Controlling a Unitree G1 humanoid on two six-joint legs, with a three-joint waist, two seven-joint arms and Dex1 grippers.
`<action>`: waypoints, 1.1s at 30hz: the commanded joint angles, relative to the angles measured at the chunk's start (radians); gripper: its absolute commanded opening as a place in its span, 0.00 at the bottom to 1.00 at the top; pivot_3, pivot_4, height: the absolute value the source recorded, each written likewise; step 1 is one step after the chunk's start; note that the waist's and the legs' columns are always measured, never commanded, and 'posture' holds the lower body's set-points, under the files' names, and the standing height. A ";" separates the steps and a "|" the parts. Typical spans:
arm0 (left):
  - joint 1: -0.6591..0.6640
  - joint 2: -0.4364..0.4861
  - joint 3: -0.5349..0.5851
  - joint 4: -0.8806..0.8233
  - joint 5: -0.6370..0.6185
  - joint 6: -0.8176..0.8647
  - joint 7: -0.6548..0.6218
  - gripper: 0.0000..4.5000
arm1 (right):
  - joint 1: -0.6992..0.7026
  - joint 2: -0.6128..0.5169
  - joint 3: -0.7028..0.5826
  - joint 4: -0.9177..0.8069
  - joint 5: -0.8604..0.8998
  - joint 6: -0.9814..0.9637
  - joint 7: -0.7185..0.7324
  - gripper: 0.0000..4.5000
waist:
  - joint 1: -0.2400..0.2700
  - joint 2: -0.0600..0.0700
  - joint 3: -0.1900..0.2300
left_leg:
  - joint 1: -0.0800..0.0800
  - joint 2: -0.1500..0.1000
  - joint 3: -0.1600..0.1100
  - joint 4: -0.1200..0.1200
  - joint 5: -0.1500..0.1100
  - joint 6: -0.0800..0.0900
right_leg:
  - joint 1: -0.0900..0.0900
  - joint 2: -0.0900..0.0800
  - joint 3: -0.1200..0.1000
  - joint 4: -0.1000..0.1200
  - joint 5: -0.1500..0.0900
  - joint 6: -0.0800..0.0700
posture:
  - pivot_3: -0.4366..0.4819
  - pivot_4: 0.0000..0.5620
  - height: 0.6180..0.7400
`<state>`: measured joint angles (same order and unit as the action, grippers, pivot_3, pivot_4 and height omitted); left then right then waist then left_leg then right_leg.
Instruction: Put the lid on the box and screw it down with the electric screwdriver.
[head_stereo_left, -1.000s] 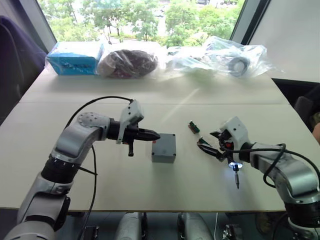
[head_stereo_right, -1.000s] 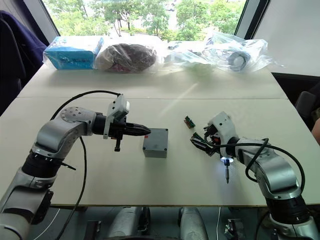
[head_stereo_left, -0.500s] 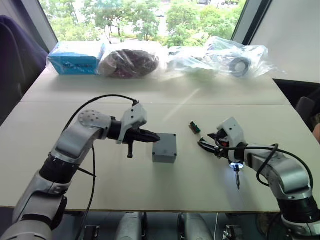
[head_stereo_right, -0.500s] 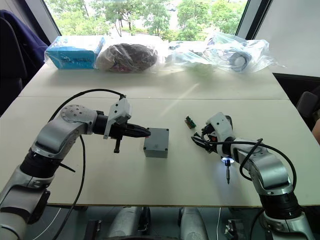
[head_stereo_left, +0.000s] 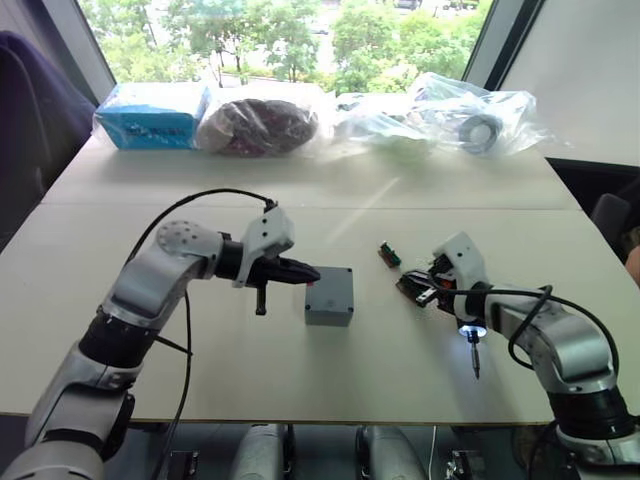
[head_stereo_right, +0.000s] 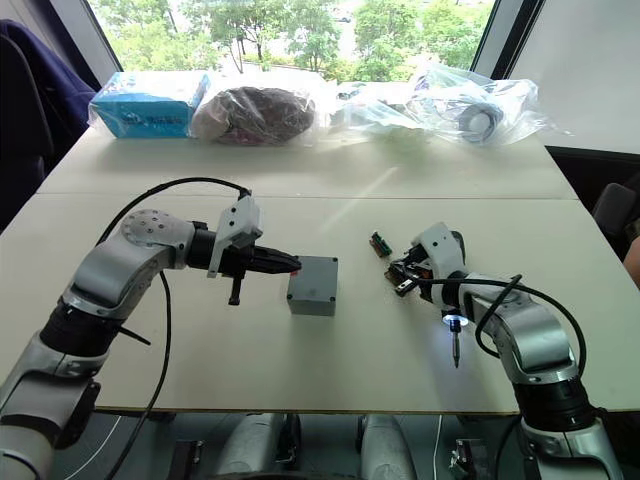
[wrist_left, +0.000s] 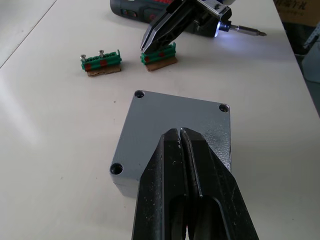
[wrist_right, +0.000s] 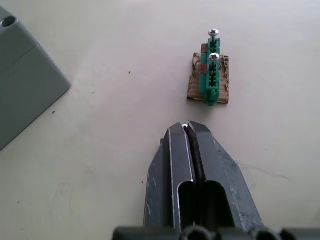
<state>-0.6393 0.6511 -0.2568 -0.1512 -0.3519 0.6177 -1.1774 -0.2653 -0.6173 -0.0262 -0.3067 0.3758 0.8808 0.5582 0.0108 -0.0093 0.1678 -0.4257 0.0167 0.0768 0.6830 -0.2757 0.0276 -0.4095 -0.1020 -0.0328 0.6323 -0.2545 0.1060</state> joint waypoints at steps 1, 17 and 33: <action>0.000 0.008 0.007 -0.027 0.005 -0.023 0.000 0.00 | -0.014 -0.002 -0.009 -0.015 0.002 -0.017 0.006 0.01 | 0.000 0.000 0.000 | 0.000 0.000 0.000 0.000 0.000 0.000 | 0.000 0.000 0.000 0.000 0.000 0.000 | 0.48 0.27 1.00; -0.006 -0.009 0.044 0.018 -0.021 -0.009 0.013 0.00 | -0.101 -0.030 -0.096 -0.085 0.060 0.020 0.019 0.01 | 0.000 0.000 0.000 | 0.000 0.000 0.000 0.000 0.000 0.000 | 0.000 0.000 0.000 0.000 0.000 0.000 | 0.48 0.27 1.00; 0.066 0.057 0.100 -0.054 -0.052 0.065 0.056 0.00 | -0.116 0.115 0.065 -0.212 0.149 0.059 -0.017 0.01 | 0.000 0.000 0.000 | 0.000 0.000 0.000 0.000 0.000 0.000 | 0.000 -0.001 0.000 0.000 0.000 0.000 | 0.48 0.27 1.00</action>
<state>-0.5639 0.7059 -0.1791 -0.1639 -0.3856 0.6789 -1.1289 -0.3671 -0.5047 0.0359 -0.5059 0.5316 0.9661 0.5446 0.0111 -0.0093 0.1678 -0.4259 0.0171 0.0767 0.6829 -0.2757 0.0276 -0.4094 -0.1031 -0.0327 0.6324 -0.2546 0.1058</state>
